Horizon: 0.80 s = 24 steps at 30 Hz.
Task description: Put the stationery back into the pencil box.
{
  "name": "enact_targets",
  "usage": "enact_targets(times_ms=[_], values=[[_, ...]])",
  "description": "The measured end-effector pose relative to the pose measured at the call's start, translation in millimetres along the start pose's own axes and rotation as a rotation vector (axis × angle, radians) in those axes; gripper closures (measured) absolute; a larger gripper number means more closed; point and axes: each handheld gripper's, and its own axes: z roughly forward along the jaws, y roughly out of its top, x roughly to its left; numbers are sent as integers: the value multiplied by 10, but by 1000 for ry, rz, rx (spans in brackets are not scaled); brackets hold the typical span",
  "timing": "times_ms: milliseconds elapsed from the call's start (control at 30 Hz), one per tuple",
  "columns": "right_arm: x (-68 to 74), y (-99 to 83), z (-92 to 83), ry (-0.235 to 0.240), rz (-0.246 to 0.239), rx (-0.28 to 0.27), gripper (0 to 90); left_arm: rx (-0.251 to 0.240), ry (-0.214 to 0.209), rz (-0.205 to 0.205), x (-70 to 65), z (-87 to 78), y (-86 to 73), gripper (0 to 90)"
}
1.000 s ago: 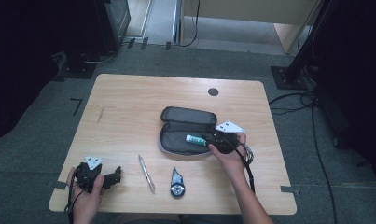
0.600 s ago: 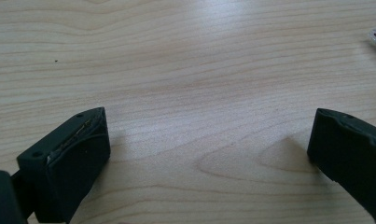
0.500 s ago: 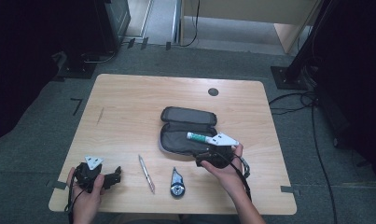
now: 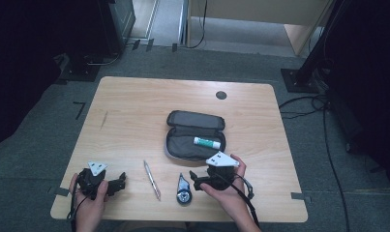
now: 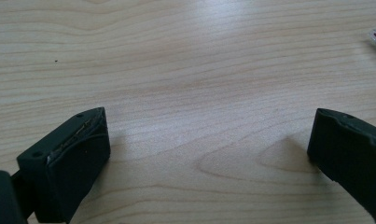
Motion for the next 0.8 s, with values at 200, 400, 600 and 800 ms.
enact_targets(times_ms=[200,400,600,800], values=[[185,-139,66,42,2,34,0,0,0,1,-1,0,0,0],[348,-238,140,75,-9,64,0,0,0,1,0,0,0,0],[453,-309,167,92,-7,74,0,0,0,1,-1,0,0,0],[598,-394,222,113,-45,100,4,0,0,1,0,0,0,0]])
